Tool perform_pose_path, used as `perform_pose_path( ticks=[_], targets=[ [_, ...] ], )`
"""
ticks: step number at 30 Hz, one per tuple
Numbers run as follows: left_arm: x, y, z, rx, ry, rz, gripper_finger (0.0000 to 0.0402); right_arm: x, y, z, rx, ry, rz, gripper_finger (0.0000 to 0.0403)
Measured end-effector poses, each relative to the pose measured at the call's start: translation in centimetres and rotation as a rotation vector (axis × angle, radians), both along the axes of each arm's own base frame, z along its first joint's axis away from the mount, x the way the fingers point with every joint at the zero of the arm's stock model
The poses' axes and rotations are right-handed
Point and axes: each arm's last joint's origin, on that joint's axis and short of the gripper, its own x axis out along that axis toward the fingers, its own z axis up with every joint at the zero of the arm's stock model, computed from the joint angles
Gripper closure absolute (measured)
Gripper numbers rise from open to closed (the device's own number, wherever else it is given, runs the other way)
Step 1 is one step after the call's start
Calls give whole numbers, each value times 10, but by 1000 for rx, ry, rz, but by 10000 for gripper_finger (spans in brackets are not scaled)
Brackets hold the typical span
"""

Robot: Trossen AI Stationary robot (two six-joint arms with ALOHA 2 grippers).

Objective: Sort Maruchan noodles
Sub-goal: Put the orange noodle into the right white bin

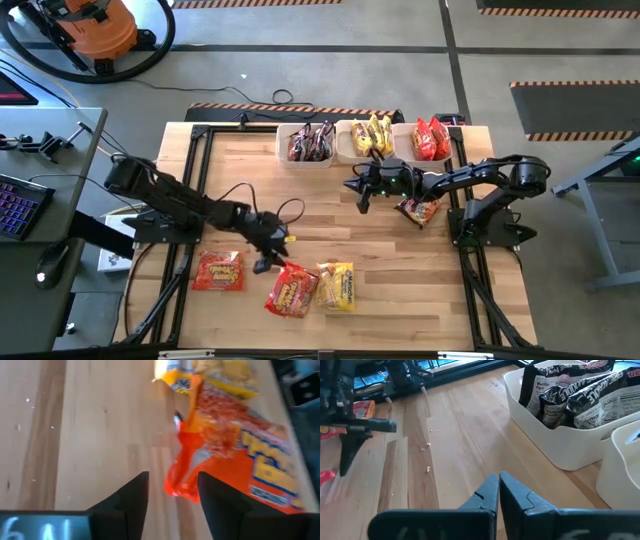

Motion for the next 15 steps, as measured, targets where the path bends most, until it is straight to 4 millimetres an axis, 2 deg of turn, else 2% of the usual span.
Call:
perform_pose_path(
  ticks=[5,9,12,15],
  targets=[
    [6,-8,-7,9,-45,-15,230,0,0,0,6,-2,-3,399],
    [10,-12,-19,-13,-39,-48,243,0,0,0,11,-2,-4,399],
    [13,-15,-27,-24,-57,-92,276,0,0,0,27,-5,-8,399],
    [14,-16,-29,36,-102,-151,333,0,2,-1,67,-9,11,398]
  ],
)
